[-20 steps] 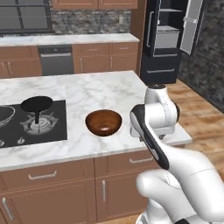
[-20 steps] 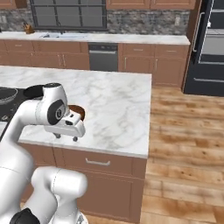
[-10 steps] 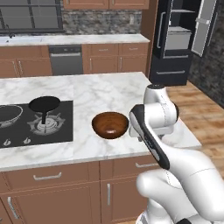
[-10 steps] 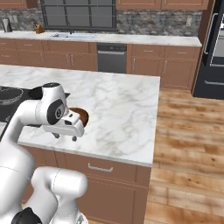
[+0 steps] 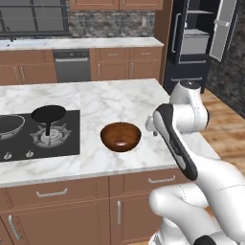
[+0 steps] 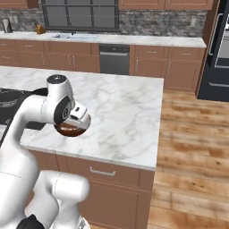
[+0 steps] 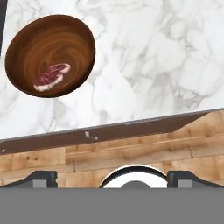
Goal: Place one of the steaks on the plate and the other in the bowl. Then place the bowl in the fridge.
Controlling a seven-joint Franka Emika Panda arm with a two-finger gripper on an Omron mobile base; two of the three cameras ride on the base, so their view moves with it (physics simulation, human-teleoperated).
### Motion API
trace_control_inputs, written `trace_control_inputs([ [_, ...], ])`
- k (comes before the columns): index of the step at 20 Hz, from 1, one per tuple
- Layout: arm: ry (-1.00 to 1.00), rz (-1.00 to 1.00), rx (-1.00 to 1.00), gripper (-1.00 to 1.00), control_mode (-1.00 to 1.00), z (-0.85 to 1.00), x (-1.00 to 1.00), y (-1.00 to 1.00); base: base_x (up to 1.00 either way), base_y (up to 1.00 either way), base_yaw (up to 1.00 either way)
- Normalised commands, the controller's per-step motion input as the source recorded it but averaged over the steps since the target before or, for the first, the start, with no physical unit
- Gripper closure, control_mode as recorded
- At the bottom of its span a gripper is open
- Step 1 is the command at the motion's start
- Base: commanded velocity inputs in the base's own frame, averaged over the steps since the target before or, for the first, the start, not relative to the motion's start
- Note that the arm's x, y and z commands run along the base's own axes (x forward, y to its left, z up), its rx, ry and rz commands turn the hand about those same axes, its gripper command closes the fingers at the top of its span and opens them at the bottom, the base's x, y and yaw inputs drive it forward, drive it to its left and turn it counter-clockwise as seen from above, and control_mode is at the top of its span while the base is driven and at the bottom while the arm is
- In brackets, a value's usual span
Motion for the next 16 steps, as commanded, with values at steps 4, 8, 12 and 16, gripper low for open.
trace_control_inputs([
  [4,0.11,0.0,0.14,-1.0,-1.0,0.0,0.93,-0.21,0.0,0.0,0.0],
  [8,0.0,0.04,0.02,-1.0,-1.0,0.0,0.84,-0.03,0.0,0.0,0.0],
  [12,0.0,0.01,0.0,-1.0,-1.0,-0.23,0.81,0.01,0.0,0.0,0.0],
  [16,0.0,0.0,-0.01,-1.0,-1.0,-0.35,0.54,0.13,0.0,0.0,0.0],
])
